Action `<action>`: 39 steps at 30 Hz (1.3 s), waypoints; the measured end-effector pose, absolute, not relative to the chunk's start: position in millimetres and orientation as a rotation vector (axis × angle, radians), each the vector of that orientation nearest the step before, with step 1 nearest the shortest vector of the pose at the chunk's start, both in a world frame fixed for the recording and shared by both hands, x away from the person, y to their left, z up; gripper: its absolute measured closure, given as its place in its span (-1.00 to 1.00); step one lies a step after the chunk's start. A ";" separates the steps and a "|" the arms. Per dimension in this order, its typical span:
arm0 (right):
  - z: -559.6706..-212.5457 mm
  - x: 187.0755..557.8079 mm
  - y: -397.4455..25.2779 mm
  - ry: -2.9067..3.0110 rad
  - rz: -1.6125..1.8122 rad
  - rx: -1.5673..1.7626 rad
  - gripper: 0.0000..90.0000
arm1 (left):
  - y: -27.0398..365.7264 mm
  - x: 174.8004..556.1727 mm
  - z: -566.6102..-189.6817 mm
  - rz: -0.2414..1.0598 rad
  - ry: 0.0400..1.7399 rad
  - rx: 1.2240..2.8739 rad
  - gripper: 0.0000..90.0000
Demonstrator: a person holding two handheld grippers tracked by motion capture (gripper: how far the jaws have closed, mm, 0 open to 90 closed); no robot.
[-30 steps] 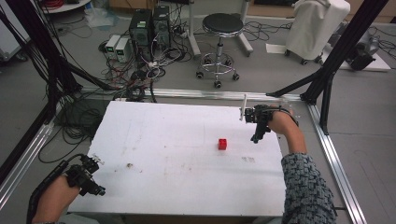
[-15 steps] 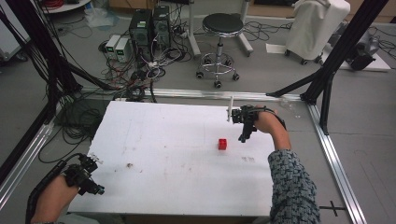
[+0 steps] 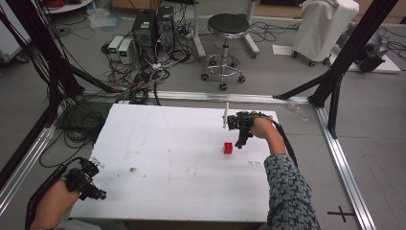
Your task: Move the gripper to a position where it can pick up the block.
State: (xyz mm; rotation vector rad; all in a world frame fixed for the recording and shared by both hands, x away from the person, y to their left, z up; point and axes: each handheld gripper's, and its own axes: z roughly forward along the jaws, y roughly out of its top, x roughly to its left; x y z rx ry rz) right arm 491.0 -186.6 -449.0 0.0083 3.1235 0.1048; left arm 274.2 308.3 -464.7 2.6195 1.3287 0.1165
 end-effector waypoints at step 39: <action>-512.9 488.1 -164.9 3.157 0.028 -0.033 -0.74 | 309.2 274.1 -464.8 0.117 1.333 2.617 -0.51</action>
